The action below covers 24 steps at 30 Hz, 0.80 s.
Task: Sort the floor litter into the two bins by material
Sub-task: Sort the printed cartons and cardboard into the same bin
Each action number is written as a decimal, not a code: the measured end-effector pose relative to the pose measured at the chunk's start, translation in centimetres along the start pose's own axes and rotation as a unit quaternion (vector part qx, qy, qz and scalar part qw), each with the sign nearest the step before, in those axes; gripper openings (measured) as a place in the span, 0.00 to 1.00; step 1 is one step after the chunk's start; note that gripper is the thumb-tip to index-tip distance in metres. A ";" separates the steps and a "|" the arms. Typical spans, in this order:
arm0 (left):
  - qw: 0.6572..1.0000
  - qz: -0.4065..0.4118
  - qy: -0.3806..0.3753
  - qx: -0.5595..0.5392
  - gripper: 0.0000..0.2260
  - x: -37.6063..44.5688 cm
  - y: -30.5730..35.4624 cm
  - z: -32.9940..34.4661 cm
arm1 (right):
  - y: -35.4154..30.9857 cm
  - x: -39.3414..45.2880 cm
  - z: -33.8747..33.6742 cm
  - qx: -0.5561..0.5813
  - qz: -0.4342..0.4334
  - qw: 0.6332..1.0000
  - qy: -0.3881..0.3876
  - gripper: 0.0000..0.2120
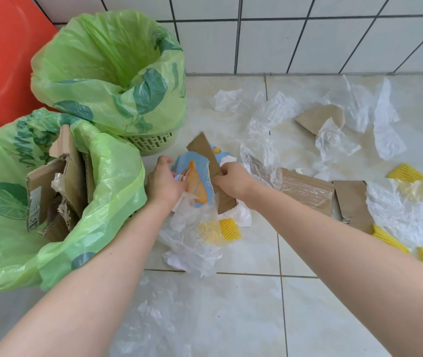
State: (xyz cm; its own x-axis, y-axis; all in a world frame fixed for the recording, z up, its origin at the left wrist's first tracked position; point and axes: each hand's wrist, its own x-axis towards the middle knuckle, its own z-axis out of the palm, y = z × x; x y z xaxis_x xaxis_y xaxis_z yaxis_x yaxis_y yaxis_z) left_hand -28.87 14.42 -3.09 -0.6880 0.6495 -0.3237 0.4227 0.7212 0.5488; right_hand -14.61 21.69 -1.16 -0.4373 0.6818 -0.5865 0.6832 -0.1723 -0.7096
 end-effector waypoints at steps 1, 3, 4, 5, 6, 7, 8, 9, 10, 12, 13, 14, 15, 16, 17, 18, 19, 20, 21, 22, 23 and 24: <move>1.000 0.005 0.012 -0.016 0.26 -0.1 0.2 -0.1 | -0.2 -0.1 -0.4 0.015 -0.002 1.000 0.000 0.11; 0.997 0.017 0.025 -0.070 0.20 -0.2 0.9 -0.4 | -0.6 -0.5 -1.3 0.046 -0.003 0.999 -0.010 0.08; 0.994 0.021 0.027 -0.102 0.18 -0.3 1.3 -0.5 | -0.8 -0.7 -1.8 0.060 -0.007 0.998 -0.015 0.06; 0.990 0.024 0.030 -0.132 0.16 -0.5 1.7 -0.7 | -0.9 -0.8 -2.3 0.072 -0.012 0.997 -0.017 0.05; 0.986 0.021 0.032 -0.161 0.14 -0.7 2.2 -0.9 | -1.0 -1.1 -2.8 0.084 -0.015 0.996 -0.019 0.04; 0.980 0.014 0.034 -0.196 0.13 -1.0 2.6 -1.0 | -1.0 -1.3 -3.4 0.102 -0.018 0.994 -0.025 0.04; 0.971 0.004 0.032 -0.238 0.10 -1.3 2.9 -1.1 | -1.1 -1.7 -4.0 0.123 -0.017 0.992 -0.033 0.06; 0.959 -0.007 0.025 -0.281 0.08 -1.6 3.1 -1.2 | -1.1 -2.0 -4.7 0.142 -0.016 0.989 -0.036 0.07; 0.946 -0.019 0.016 -0.323 0.06 -2.1 3.4 -1.2 | -1.0 -2.3 -5.4 0.153 -0.016 0.988 -0.032 0.08; 0.915 -0.047 -0.011 -0.402 0.06 -3.0 3.8 -1.3 | -0.6 -3.1 -6.8 0.168 -0.022 0.985 -0.014 0.08; 0.901 -0.061 -0.027 -0.429 0.06 -3.4 3.8 -1.3 | -0.2 -3.4 -7.5 0.178 -0.022 0.984 -0.001 0.09; 0.895 -0.070 -0.043 -0.439 0.06 -3.8 3.6 -1.3 | 0.2 -3.8 -8.1 0.190 -0.023 0.981 0.013 0.10; 0.896 -0.075 -0.056 -0.433 0.07 -4.0 3.2 -1.2 | 0.8 -4.2 -8.7 0.199 -0.025 0.979 0.026 0.11; 0.903 -0.078 -0.067 -0.418 0.08 -4.3 2.7 -1.1 | 1.6 -4.6 -9.3 0.201 -0.025 0.979 0.038 0.12; 0.909 -0.086 -0.072 -0.402 0.10 -4.6 2.0 -1.0 | 2.5 -5.0 -9.8 0.196 -0.025 0.979 0.049 0.12; 0.911 -0.099 -0.073 -0.393 0.13 -4.7 1.2 -0.9 | 3.5 -5.5 -10.4 0.179 -0.025 0.982 0.060 0.11; 0.912 -0.117 -0.070 -0.387 0.17 -4.7 0.3 -0.7 | 4.6 -5.9 -10.8 0.144 -0.027 0.987 0.071 0.09; 0.913 -0.135 -0.062 -0.381 0.22 -4.7 -0.6 -0.6 | 5.7 -6.4 -11.3 0.086 -0.032 0.993 0.077 0.07; 0.916 -0.148 -0.050 -0.369 0.26 -4.6 -1.6 -0.5 | 6.8 -6.9 -11.8 0.009 -0.036 0.997 0.073 0.07; 0.924 -0.154 -0.036 -0.347 0.30 -4.6 -2.3 -0.4 | 7.8 -7.3 -12.3 -0.077 -0.038 0.995 0.053 0.08; 0.938 -0.155 -0.022 -0.310 0.33 -4.5 -3.0 -0.3 | 8.8 -7.6 -12.6 -0.166 -0.040 0.985 0.023 0.10; 0.952 -0.151 -0.010 -0.266 0.37 -4.4 -3.5 -0.1 | 9.8 -7.7 -12.8 -0.252 -0.047 0.967 -0.003 0.12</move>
State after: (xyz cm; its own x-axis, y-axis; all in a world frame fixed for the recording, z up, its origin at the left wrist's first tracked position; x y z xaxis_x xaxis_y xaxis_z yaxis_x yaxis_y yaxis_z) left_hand -27.39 8.95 -3.48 -0.7164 0.4403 -0.5412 -0.1559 0.6551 0.7393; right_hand 2.96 23.84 1.38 -0.5145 0.6725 -0.5321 0.8373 0.2601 -0.4809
